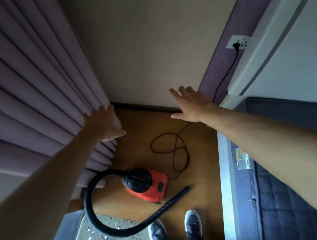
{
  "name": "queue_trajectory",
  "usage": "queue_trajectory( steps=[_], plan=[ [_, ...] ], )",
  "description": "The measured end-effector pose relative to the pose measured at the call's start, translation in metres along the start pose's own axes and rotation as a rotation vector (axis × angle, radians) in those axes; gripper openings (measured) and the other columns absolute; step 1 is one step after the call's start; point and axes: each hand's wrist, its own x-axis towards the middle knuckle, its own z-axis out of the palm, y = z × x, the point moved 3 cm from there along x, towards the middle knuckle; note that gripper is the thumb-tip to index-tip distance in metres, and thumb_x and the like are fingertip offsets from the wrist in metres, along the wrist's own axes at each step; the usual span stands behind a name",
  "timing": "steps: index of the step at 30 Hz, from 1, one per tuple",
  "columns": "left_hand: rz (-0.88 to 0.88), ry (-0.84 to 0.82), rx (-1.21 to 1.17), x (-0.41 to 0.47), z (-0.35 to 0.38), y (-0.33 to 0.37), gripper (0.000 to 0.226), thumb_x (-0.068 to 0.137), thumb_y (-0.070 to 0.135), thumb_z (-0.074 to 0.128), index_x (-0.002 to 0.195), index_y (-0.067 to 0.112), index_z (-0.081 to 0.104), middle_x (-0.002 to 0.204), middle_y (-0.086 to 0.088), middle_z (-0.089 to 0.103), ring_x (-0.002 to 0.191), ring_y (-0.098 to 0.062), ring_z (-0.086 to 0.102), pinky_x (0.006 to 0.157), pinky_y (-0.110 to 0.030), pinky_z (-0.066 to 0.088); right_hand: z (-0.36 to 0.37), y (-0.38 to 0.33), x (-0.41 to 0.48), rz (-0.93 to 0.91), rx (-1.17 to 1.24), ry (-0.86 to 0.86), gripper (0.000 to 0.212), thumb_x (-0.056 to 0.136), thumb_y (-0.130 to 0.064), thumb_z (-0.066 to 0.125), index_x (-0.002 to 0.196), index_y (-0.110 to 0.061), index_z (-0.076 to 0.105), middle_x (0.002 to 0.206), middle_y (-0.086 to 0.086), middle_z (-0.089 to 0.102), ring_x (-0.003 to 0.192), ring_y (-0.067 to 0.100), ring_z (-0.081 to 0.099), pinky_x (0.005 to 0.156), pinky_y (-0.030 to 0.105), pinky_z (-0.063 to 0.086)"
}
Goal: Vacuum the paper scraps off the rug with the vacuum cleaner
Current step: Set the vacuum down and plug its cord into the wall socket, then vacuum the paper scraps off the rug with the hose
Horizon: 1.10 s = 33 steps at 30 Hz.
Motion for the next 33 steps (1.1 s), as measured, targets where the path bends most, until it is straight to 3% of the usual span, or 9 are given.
queue_trajectory(
  steps=[6,10,13,20,24,33],
  plan=[
    [-0.012,-0.088,0.04,-0.018,0.087,0.006,0.1,0.076,0.066,0.067,0.152,0.017,0.024,0.151,-0.01,0.038,0.135,-0.033,0.041,0.108,-0.048,0.035,0.086,-0.02,-0.036,-0.002,0.058,-0.108,0.086,0.085,-0.06,0.06,0.149,-0.015,0.022,0.14,0.015,0.043,0.122,0.034,0.048,0.084,0.046,0.05],
    [-0.01,-0.092,0.03,-0.025,0.135,0.016,0.084,0.069,0.065,0.07,0.135,0.02,0.044,0.134,-0.005,0.053,0.123,-0.031,0.052,0.098,-0.046,0.043,0.15,-0.026,-0.059,0.021,0.086,-0.213,0.086,0.088,-0.059,0.057,0.152,-0.017,0.018,0.143,0.013,0.037,0.128,0.033,0.042,0.091,0.044,0.047],
    [0.008,-0.157,0.045,-0.031,0.173,0.028,0.086,0.067,0.066,0.068,0.136,0.02,0.044,0.133,-0.006,0.053,0.121,-0.032,0.053,0.098,-0.047,0.044,0.194,-0.029,-0.074,0.078,0.155,-0.311,0.087,0.089,-0.055,0.058,0.153,-0.016,0.014,0.146,0.016,0.03,0.132,0.035,0.036,0.102,0.046,0.043],
    [-0.012,-0.241,-0.014,-0.046,0.256,0.041,0.081,0.067,0.066,0.071,0.13,0.021,0.045,0.133,-0.008,0.053,0.124,-0.031,0.051,0.1,-0.047,0.045,0.266,-0.043,-0.1,0.043,0.143,-0.336,0.086,0.088,-0.059,0.056,0.152,-0.018,0.016,0.14,0.011,0.039,0.121,0.03,0.049,0.09,0.043,0.049],
    [-0.009,-0.313,0.02,-0.057,0.317,0.045,0.105,0.071,0.069,0.068,0.151,0.02,0.02,0.147,-0.009,0.041,0.132,-0.031,0.044,0.104,-0.052,0.04,0.313,-0.06,-0.115,0.021,0.174,-0.398,0.084,0.09,-0.057,0.055,0.154,-0.019,0.016,0.144,0.012,0.037,0.127,0.03,0.043,0.093,0.042,0.047],
    [0.018,-0.491,-0.013,-0.076,0.42,0.042,0.086,0.078,0.063,0.068,0.141,0.016,0.034,0.134,-0.01,0.05,0.123,-0.03,0.051,0.102,-0.05,0.043,0.424,-0.103,-0.144,0.064,0.287,-0.508,0.084,0.089,-0.058,0.054,0.152,-0.016,0.018,0.143,0.014,0.04,0.128,0.031,0.042,0.091,0.043,0.048]
  ],
)
